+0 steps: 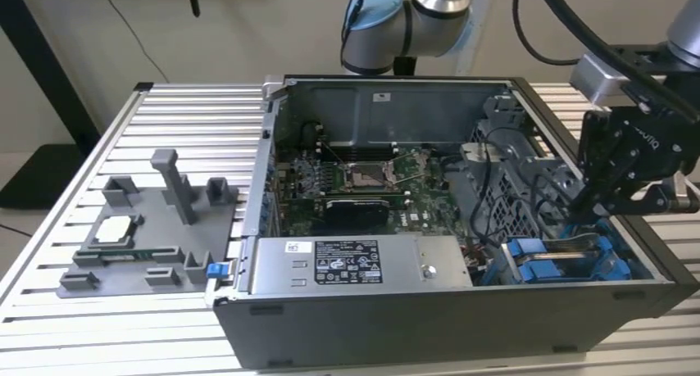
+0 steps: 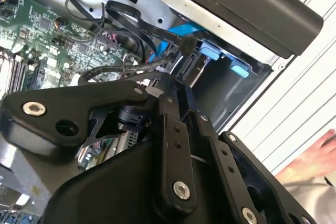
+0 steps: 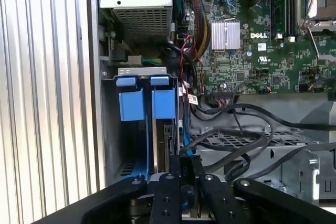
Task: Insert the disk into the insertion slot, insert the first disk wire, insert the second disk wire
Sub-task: 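Insert the first disk wire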
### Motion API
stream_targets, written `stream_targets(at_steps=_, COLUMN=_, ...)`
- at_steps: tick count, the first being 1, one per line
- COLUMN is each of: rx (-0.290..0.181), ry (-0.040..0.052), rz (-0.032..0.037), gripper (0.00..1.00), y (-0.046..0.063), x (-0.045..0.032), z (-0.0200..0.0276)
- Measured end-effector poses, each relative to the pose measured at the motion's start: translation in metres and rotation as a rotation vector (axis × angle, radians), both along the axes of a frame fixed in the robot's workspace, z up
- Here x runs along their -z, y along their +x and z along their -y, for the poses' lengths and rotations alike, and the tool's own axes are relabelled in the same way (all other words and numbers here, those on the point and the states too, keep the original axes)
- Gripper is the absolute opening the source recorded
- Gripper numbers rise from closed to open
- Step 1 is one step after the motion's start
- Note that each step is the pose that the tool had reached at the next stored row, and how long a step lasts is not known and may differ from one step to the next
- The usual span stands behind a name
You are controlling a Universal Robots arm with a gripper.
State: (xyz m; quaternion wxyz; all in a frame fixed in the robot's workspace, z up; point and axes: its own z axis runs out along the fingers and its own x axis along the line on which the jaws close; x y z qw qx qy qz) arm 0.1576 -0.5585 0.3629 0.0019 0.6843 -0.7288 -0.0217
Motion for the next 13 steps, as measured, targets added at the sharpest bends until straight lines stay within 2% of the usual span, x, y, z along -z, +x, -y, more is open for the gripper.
stream_targets(at_steps=2, rx=0.0, ry=0.0009, rz=-0.0046, gripper=0.0, y=0.0029, x=0.0015, z=0.001)
stream_targets(at_steps=6, rx=0.0, ry=0.0049, rz=-0.0047, gripper=0.0, y=0.0032, x=0.0019, z=0.0015)
stream_targets(at_steps=10, rx=-0.001, ry=0.0052, rz=-0.0049, gripper=0.0, y=0.0043, x=0.0024, z=0.0023)
stream_targets(at_steps=13, rx=-0.002, ry=0.0053, rz=-0.0146, gripper=0.0, y=0.0077, x=0.0037, z=0.0037)
